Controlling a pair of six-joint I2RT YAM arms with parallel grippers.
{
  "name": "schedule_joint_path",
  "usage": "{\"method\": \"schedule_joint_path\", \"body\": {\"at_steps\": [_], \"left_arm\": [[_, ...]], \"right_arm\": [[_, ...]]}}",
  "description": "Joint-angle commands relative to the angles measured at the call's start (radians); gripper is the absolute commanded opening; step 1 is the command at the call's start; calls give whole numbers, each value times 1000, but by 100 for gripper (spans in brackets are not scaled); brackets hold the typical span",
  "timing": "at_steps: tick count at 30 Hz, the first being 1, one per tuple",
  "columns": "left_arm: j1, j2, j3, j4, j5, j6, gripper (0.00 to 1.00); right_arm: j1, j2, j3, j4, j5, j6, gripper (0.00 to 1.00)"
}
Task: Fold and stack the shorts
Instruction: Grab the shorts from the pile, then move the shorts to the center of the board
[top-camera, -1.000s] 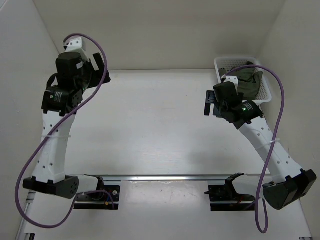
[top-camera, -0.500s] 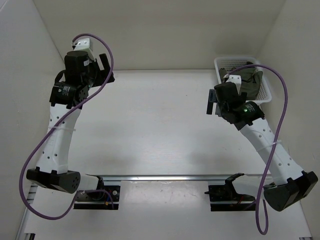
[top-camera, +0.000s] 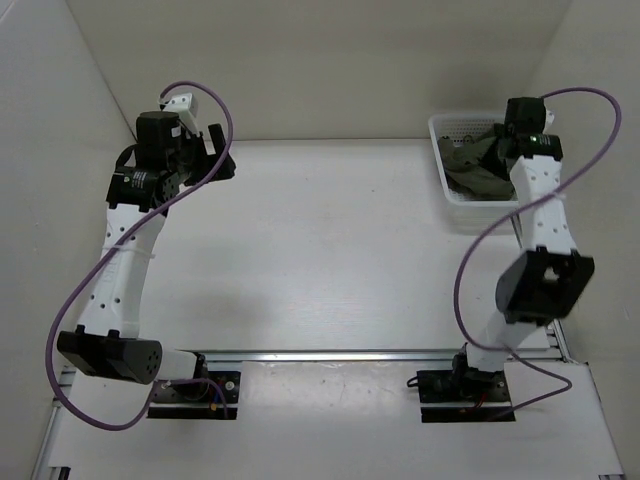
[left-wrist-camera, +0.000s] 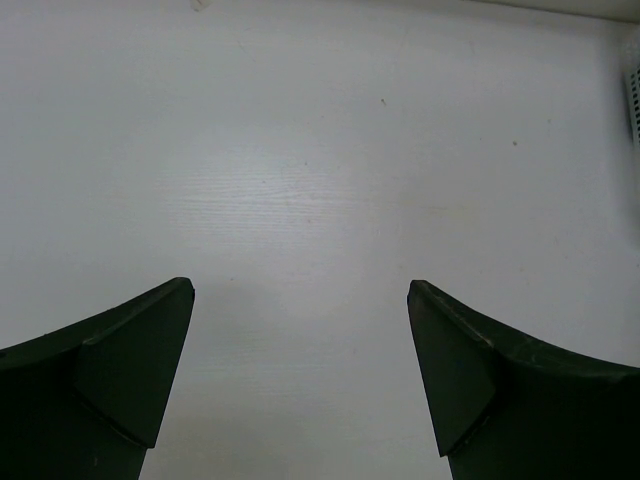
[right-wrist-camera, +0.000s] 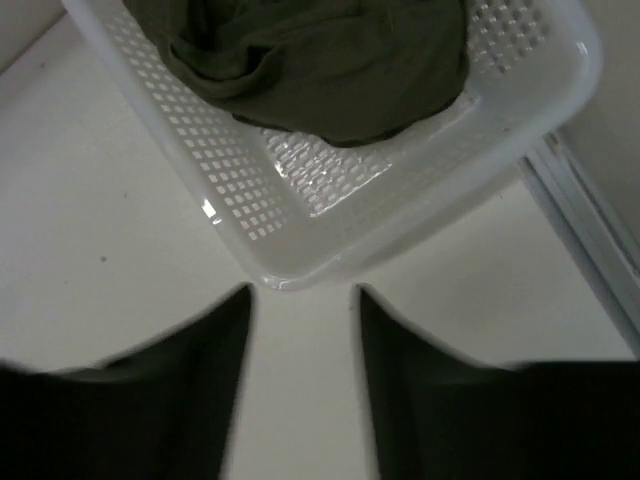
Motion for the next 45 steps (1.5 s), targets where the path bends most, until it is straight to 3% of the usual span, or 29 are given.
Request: {"method": "schedule_joint_path", "body": {"at_steps": [1, 7, 13, 16, 17, 21, 29, 32, 33, 37, 42, 43, 44, 45], "left_arm": [[-6, -24, -52, -10, 47, -20, 99], [-6, 5, -45, -48, 67, -41, 99], [-15, 56, -34, -73, 35, -41, 99], [-15, 84, -34, -93, 24, -41, 99], [-15, 84, -25, -93, 24, -41, 99], [-15, 93, 15, -104, 33, -63, 99], [-15, 35, 66, -136, 51, -82, 99], [-15, -11, 46, -145, 73, -102, 99], [-15, -27, 46, -145, 73, -102, 99], [-15, -103, 33, -177, 30, -113, 99], [16, -123, 107, -239, -11, -122, 99], [27, -123, 125, -266, -21, -122, 99], [27, -123, 151, -276, -21, -122, 99], [27, -123, 151, -276, -21, -122, 99]], "right_arm": [[-71, 185, 190, -1, -171, 42, 97], [-123, 602, 570, -67, -237, 109, 100], [-136, 814, 702, -73, -294, 155, 100], [-136, 847, 702, -43, -314, 155, 76], [-136, 847, 702, -27, -314, 155, 57], [-136, 768, 674, -15, -314, 155, 0], [-47, 338, 637, 43, -260, 47, 0], [-13, 177, 604, 63, -324, 11, 0], [2, 111, 591, 77, -425, -15, 0], [117, -24, 506, 77, -582, -47, 0], [335, -213, 156, 86, -553, -72, 0], [363, -236, 90, 86, -544, -72, 6], [389, -274, 26, 95, -532, -72, 33], [432, -294, -116, 96, -509, -72, 43]]}}
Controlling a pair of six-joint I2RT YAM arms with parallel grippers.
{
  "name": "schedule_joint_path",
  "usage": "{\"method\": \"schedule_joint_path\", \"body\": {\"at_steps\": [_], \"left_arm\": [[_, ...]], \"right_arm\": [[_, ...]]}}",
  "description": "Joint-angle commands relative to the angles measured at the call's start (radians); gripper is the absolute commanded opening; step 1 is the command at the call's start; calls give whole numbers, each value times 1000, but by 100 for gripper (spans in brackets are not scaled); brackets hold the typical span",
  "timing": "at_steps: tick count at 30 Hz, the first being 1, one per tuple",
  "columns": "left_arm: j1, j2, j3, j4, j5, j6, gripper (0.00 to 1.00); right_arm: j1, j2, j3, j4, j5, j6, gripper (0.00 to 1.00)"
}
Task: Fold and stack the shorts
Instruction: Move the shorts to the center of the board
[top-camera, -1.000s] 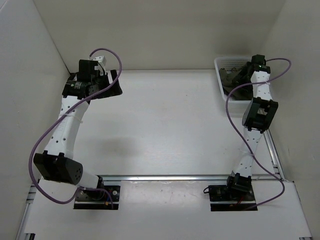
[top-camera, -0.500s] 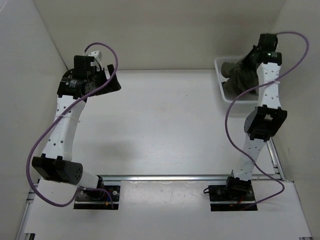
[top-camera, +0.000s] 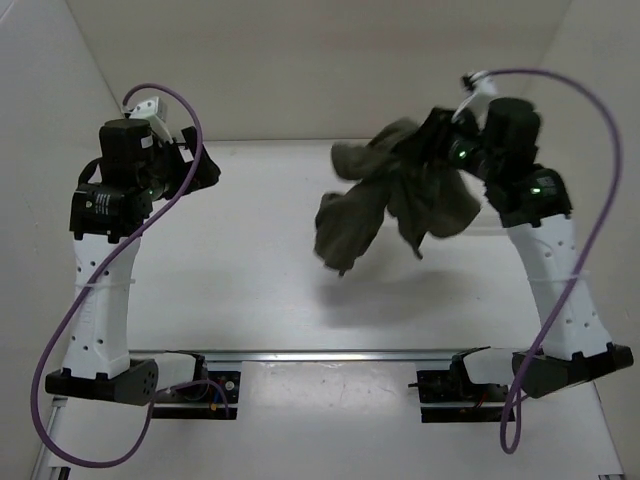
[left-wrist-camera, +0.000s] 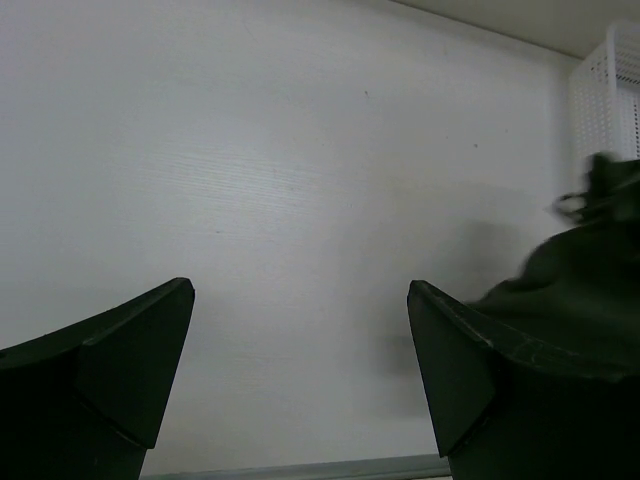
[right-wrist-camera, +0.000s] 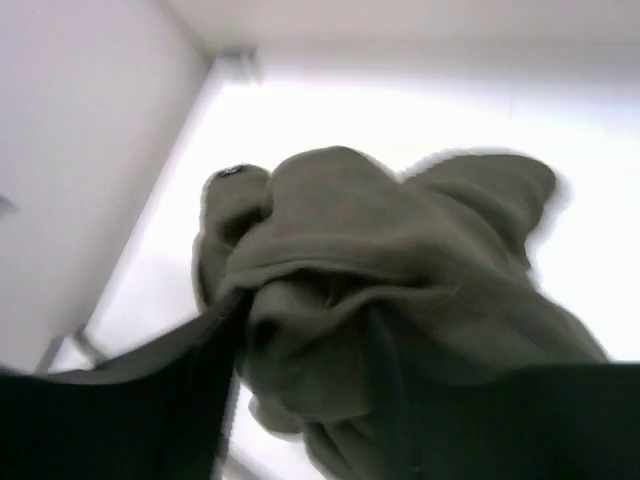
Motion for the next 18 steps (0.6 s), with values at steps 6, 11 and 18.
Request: {"method": "schedule_joint_path", "body": {"at_steps": [6, 11, 18], "left_arm": [[-31, -59, -246, 47, 141, -91, 99], [-120, -90, -519, 199, 201, -214, 92], [-162, -188, -781, 185, 135, -311, 93]], "right_arm": [[76, -16, -514, -31, 182, 46, 86], [159, -74, -541, -40, 322, 46, 59], [407, 134, -453, -40, 396, 35, 82]]}}
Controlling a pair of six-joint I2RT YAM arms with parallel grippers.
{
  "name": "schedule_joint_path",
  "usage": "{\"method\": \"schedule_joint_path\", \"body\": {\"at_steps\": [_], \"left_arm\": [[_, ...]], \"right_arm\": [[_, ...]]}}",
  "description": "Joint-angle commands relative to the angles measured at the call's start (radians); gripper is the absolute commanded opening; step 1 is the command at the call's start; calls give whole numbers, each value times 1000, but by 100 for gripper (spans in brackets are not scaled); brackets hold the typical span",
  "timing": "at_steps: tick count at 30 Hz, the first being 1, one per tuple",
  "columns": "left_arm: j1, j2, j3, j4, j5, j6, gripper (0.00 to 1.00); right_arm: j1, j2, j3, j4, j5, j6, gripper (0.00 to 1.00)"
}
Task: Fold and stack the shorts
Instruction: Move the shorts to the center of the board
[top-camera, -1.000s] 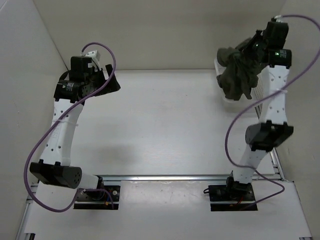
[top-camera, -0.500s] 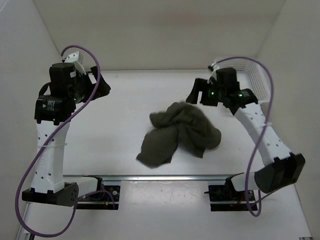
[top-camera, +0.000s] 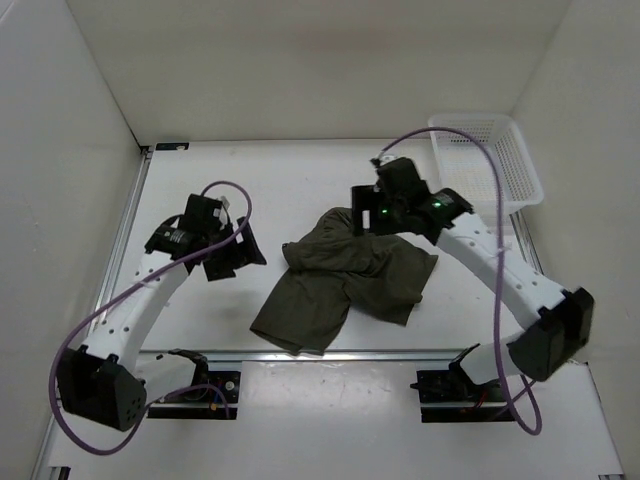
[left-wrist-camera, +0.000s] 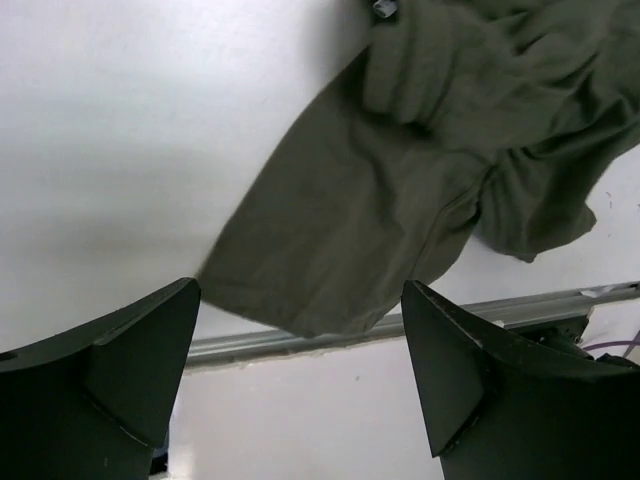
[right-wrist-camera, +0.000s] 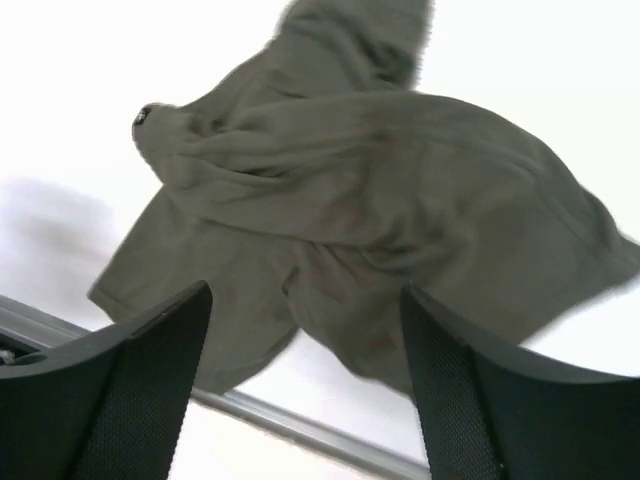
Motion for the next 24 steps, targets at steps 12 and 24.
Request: {"method": "schedule_joint_path", "body": {"at_steps": [12, 24], "left_arm": [[64, -589, -380, -96, -32, -575, 98], [64, -369, -285, -42, 12, -332, 99]], "right_arm": [[350, 683, 482, -11, 232, -64, 100], [280, 617, 458, -48, 386, 8, 0]]}}
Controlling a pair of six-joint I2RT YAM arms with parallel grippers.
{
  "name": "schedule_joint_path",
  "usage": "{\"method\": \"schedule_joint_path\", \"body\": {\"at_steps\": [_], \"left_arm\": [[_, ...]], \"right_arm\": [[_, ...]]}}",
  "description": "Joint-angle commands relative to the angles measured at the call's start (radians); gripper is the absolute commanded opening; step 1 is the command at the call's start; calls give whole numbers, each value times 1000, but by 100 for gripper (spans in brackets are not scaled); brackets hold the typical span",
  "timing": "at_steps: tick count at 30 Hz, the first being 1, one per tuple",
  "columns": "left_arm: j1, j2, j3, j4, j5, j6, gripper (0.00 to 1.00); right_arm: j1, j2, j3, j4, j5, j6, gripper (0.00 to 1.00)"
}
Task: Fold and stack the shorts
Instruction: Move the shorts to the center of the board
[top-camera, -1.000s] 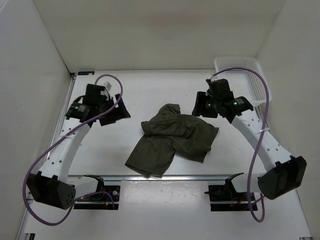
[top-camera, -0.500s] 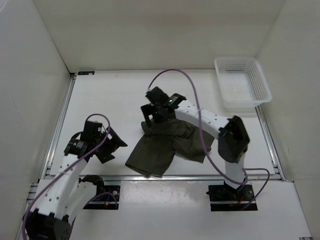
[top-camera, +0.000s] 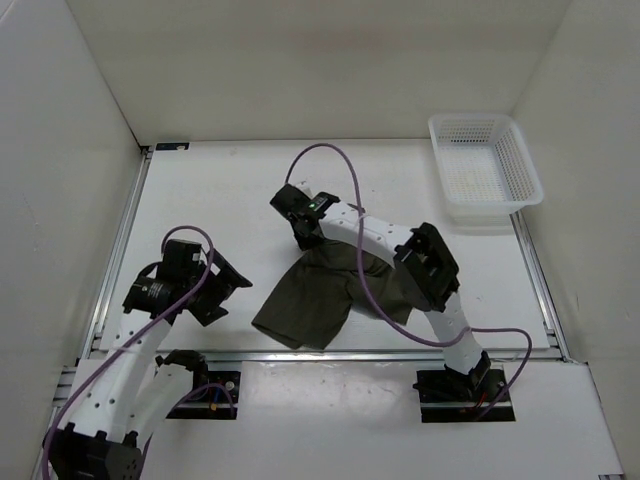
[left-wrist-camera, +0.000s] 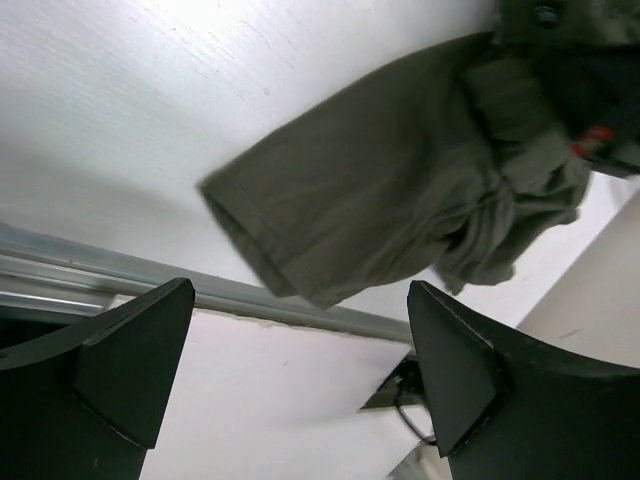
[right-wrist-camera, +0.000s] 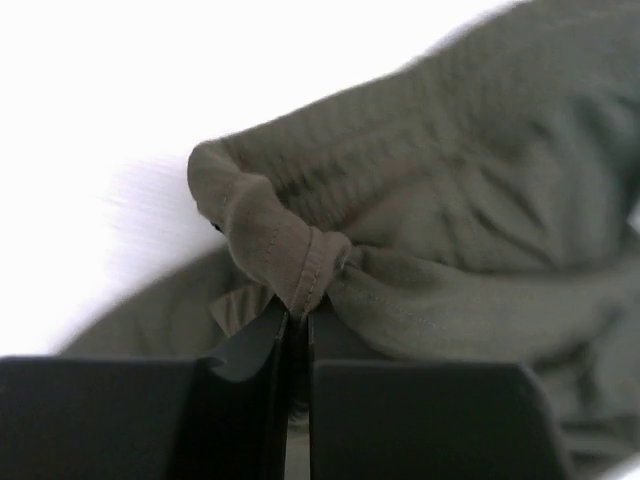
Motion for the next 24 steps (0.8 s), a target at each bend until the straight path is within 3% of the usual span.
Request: {"method": "schedule_joint_path", "body": {"at_steps": [1, 6, 9, 14, 24], "left_arm": [[4, 89, 33, 74, 50, 143, 99], [-63, 272, 45, 141, 79, 251, 99], [-129, 437, 89, 163, 64, 316, 99], [-221, 633, 149, 189, 16, 305, 99], [-266, 805, 126, 207, -142, 247, 97]], "right_arm": [[-38, -295, -79, 20, 70, 4, 0], [-107, -639, -360, 80, 54, -29, 0], [-127, -728, -467, 80, 26, -40, 0], [-156, -781, -549, 80, 4, 12, 0], [-266, -896, -604, 47, -54, 41, 0]]}}
